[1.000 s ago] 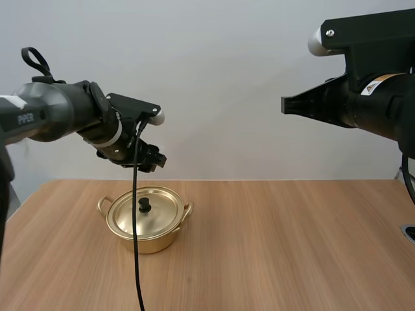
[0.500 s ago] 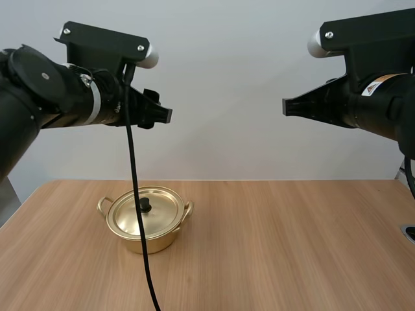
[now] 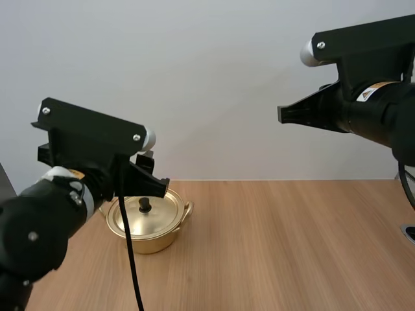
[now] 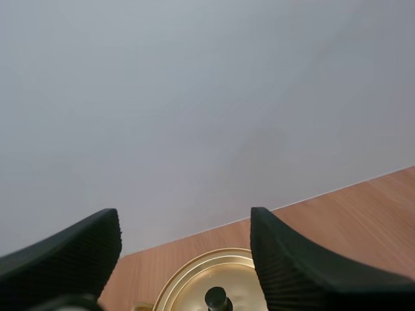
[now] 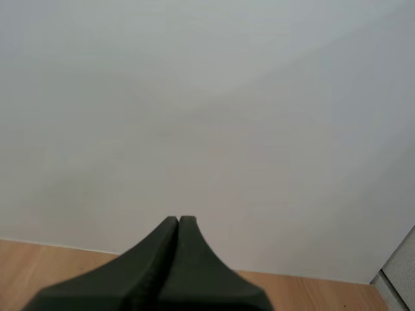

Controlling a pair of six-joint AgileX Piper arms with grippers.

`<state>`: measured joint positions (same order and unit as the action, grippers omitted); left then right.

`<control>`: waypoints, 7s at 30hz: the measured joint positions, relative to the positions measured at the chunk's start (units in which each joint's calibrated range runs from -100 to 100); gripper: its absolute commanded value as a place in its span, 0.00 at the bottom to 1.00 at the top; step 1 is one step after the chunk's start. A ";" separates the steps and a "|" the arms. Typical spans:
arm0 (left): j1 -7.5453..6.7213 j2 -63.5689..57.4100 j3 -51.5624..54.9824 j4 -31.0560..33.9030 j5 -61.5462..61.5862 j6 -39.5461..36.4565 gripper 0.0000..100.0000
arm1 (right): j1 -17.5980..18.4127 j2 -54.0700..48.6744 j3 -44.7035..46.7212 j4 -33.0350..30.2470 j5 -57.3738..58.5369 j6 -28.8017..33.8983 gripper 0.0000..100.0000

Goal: Open the pot, put the car inside, and close it

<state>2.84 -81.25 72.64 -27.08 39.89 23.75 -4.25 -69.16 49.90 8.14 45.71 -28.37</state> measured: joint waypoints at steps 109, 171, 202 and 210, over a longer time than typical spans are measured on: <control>-3.16 -16.62 27.36 41.13 -14.03 -38.32 0.00 | 3.90 -9.37 50.10 11.66 -58.24 -5.38 0.00; -3.16 -16.62 27.36 35.44 -12.99 -43.36 0.00 | 3.61 -27.40 50.10 -0.18 -17.24 10.30 0.00; -3.16 -16.62 27.36 35.44 -12.45 -43.36 0.00 | 3.61 -27.40 50.10 -1.17 -17.42 10.30 0.00; -3.16 -16.62 27.36 35.44 -13.01 -43.36 0.00 | 3.61 -27.40 50.10 -1.17 -17.42 10.30 0.00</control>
<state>-0.32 -97.87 100.00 8.36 26.88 -19.61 -0.65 -96.55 100.00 6.97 28.29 -18.08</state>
